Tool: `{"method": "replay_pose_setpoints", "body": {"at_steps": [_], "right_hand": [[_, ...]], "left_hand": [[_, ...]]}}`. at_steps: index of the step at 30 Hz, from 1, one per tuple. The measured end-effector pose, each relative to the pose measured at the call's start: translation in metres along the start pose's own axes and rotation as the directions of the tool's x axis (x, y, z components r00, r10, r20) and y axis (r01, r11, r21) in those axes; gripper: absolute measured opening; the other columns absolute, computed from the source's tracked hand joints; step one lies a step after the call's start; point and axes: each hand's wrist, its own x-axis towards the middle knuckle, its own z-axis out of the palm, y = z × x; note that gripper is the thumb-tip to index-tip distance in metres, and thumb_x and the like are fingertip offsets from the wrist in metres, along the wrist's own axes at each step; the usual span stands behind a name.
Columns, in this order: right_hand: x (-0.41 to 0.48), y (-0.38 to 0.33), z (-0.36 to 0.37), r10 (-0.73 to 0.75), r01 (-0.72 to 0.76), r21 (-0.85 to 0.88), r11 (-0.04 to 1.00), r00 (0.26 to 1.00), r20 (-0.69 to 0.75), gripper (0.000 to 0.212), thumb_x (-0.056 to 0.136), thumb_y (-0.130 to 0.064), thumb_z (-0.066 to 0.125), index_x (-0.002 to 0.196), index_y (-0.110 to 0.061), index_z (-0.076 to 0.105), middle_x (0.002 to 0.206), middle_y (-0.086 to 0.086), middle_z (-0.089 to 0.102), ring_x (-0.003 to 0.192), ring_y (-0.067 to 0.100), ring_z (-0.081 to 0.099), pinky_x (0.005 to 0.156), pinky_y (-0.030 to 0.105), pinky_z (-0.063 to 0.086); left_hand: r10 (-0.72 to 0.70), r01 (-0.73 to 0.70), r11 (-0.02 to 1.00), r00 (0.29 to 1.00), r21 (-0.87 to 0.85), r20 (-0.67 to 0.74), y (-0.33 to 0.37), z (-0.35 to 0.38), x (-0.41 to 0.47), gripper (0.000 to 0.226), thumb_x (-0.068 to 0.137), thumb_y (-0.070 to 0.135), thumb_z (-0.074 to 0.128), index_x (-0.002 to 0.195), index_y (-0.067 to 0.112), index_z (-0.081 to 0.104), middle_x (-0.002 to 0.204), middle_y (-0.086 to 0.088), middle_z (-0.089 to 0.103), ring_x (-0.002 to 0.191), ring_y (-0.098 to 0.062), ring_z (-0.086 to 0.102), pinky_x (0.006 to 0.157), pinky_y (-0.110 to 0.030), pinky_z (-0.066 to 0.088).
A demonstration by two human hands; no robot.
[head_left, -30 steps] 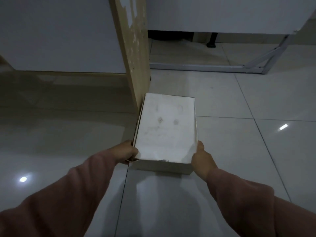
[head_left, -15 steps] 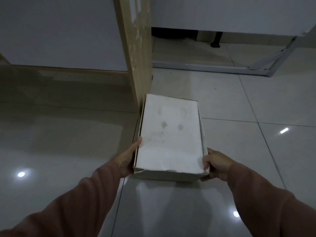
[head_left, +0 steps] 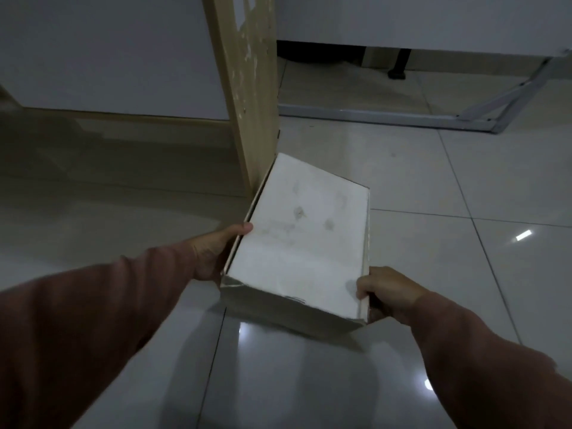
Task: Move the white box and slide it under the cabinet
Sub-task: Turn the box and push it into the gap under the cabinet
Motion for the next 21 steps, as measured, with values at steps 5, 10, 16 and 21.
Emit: {"method": "replay_pose_setpoints", "body": {"at_steps": [5, 10, 16, 21], "right_hand": [[-0.036, 0.007, 0.024, 0.119, -0.098, -0.139, 0.985, 0.982, 0.146, 0.021, 0.079, -0.003, 0.05, 0.082, 0.013, 0.064, 0.061, 0.023, 0.068, 0.048, 0.029, 0.067, 0.048, 0.035, 0.059], [-0.068, 0.011, 0.06, 0.215, -0.152, -0.25, 0.956, 0.944, 0.251, 0.031, 0.064, -0.017, 0.054, 0.075, 0.008, 0.068, 0.065, 0.018, 0.071, 0.051, 0.026, 0.068, 0.048, 0.03, 0.058], [-0.082, -0.01, 0.102, 0.222, -0.109, -0.379, 0.919, 0.937, 0.271, 0.031, 0.063, -0.02, 0.054, 0.075, 0.005, 0.068, 0.071, 0.018, 0.071, 0.056, 0.028, 0.068, 0.052, 0.031, 0.058], [-0.072, -0.035, 0.145, 0.188, -0.039, -0.465, 0.884, 0.942, 0.279, 0.024, 0.075, -0.014, 0.053, 0.077, 0.006, 0.066, 0.065, 0.015, 0.07, 0.056, 0.029, 0.068, 0.052, 0.031, 0.057]], "left_hand": [[-0.033, 0.023, 0.998, 0.982, 0.057, 0.185, 0.004, -0.022, -0.038, 0.072, 0.021, 0.04, 0.096, 0.084, 0.007, 0.081, 0.09, -0.014, 0.079, 0.076, -0.025, 0.076, 0.073, -0.036, 0.062], [-0.088, 0.079, 0.995, 0.976, 0.054, 0.198, -0.013, -0.039, -0.078, 0.077, 0.017, 0.037, 0.097, 0.084, 0.003, 0.081, 0.088, -0.017, 0.078, 0.074, -0.027, 0.076, 0.067, -0.036, 0.063], [0.026, -0.021, 0.996, 0.998, 0.091, -0.061, -0.047, -0.076, -0.115, 0.148, 0.007, 0.054, 0.089, 0.139, 0.001, 0.046, 0.119, -0.021, 0.056, 0.089, -0.03, 0.06, 0.095, -0.041, 0.046], [0.05, -0.051, 0.999, 0.992, -0.01, -0.112, -0.061, -0.116, -0.144, 0.143, 0.004, 0.051, 0.09, 0.133, 0.002, 0.054, 0.111, -0.02, 0.062, 0.085, -0.032, 0.063, 0.084, -0.038, 0.051]]}}
